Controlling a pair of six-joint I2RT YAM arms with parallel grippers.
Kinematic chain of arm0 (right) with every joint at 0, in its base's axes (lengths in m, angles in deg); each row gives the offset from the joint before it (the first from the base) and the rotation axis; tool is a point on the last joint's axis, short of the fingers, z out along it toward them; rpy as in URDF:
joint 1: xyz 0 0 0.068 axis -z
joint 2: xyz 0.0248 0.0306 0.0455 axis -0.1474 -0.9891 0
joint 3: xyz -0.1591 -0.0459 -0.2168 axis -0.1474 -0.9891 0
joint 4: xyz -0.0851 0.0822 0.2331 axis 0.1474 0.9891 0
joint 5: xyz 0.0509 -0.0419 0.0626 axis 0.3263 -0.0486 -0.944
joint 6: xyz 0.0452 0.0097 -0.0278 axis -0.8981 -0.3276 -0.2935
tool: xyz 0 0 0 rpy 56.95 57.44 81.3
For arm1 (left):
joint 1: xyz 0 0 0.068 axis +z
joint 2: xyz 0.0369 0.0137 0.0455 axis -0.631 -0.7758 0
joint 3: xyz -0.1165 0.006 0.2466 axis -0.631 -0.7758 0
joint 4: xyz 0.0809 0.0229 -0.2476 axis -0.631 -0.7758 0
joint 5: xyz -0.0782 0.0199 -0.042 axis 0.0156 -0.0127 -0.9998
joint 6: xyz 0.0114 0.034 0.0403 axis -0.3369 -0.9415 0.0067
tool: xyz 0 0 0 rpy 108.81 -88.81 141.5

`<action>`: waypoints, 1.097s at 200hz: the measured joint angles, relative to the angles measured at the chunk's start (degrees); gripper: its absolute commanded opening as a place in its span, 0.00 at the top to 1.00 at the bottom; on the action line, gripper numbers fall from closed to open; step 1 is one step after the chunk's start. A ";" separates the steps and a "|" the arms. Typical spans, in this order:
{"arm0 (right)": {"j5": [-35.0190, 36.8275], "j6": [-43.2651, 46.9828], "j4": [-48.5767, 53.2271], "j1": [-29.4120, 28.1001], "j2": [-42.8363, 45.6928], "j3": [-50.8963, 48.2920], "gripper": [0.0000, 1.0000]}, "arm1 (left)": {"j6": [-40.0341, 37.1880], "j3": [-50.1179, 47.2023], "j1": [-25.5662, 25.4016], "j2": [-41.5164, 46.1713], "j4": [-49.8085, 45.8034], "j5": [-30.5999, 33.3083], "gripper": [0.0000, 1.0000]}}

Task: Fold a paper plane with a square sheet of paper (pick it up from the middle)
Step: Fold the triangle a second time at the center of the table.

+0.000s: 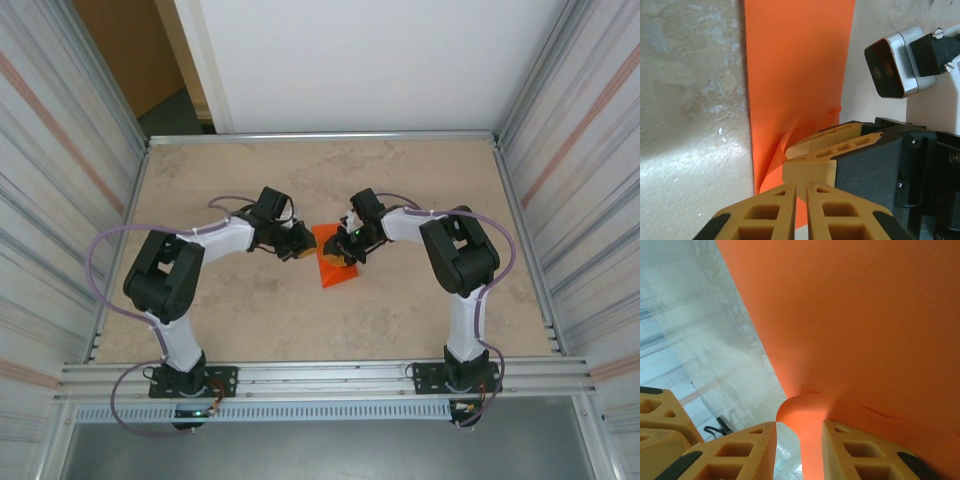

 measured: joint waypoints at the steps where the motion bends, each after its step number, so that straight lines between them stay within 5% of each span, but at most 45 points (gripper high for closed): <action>1: 0.00 0.07 0.00 0.00 0.00 0.00 0.73 | 0.00 0.00 0.00 -0.04 0.04 0.00 0.87; 100: -0.92 0.63 0.35 0.04 -0.20 0.59 0.61 | 0.90 0.00 -0.20 -0.87 0.20 0.70 0.87; 150: 0.02 0.66 1.18 0.17 -0.83 0.57 0.86 | 0.85 0.09 -0.48 -1.11 0.28 0.61 0.94; 219: -0.31 0.63 1.88 0.70 -1.46 0.57 0.96 | 0.17 2.80 -3.80 -5.97 -0.85 0.68 1.00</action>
